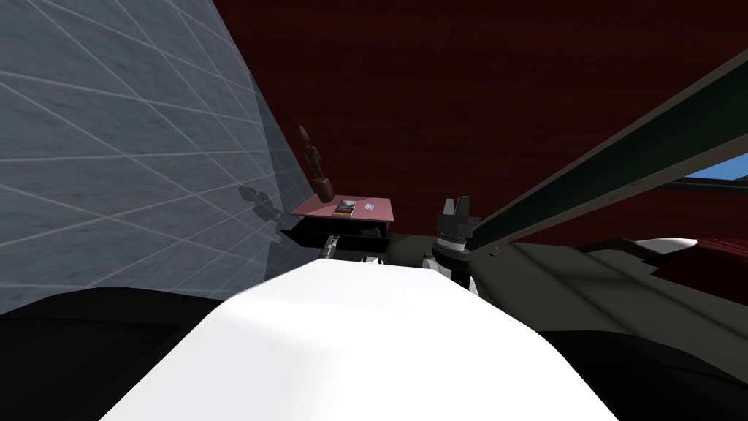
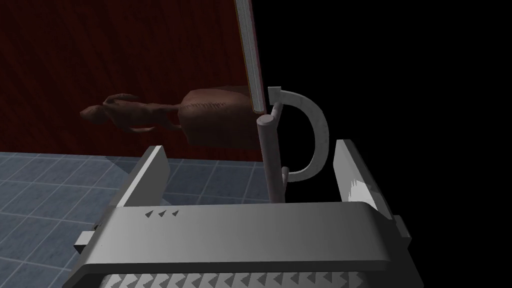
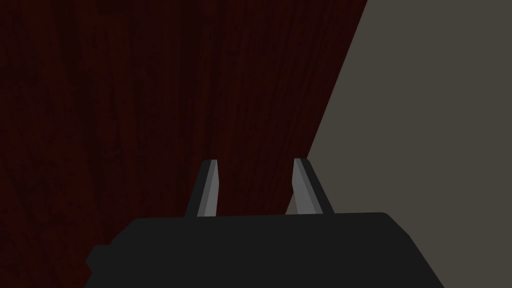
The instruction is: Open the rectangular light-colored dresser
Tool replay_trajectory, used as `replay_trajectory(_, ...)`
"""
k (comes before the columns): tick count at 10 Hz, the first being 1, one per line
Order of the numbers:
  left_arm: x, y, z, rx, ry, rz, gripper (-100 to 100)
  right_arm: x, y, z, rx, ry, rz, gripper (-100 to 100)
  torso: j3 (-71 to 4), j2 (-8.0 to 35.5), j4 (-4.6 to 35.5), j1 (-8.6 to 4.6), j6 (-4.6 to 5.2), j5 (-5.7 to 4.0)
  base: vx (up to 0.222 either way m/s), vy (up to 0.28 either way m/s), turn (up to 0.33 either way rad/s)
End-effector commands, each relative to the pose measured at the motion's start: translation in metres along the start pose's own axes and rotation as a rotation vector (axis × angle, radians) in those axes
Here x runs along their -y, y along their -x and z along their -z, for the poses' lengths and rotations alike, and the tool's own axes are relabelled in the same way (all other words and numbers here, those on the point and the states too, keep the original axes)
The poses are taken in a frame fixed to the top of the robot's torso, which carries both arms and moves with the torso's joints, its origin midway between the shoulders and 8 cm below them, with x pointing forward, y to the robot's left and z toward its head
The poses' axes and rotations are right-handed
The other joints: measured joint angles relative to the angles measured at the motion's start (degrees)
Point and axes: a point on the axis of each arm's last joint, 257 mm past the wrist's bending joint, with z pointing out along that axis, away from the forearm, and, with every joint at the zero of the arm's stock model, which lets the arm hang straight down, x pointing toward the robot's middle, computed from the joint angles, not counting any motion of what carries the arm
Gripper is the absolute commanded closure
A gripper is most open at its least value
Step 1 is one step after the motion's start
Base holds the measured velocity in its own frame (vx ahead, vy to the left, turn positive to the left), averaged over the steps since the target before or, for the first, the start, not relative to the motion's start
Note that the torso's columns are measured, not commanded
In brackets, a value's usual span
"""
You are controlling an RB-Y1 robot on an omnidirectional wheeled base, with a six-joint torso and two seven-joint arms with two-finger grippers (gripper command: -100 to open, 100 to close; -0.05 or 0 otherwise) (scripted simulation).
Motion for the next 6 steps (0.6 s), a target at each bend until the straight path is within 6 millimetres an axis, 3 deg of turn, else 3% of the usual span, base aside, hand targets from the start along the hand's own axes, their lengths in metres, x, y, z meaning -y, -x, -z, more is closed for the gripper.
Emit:
replay_trajectory(1, 0.008, 0.017, -0.023, -0.001, 0.002, 0.000, -100, 0.000, 0.000, 0.000, 0.000, 0.000, 0.000, 0, 0.1, 0.1, 0.0, -0.08, 0.00, -0.02, -0.068, -0.061, 0.008)
replay_trajectory(6, 0.025, 0.040, -0.058, -0.001, 0.002, 0.001, -100, 0.000, 0.000, 0.000, 0.000, 0.000, 0.000, 0, -0.1, -0.1, 0.0, 0.09, -0.01, 0.02, -0.076, -0.055, 0.003)
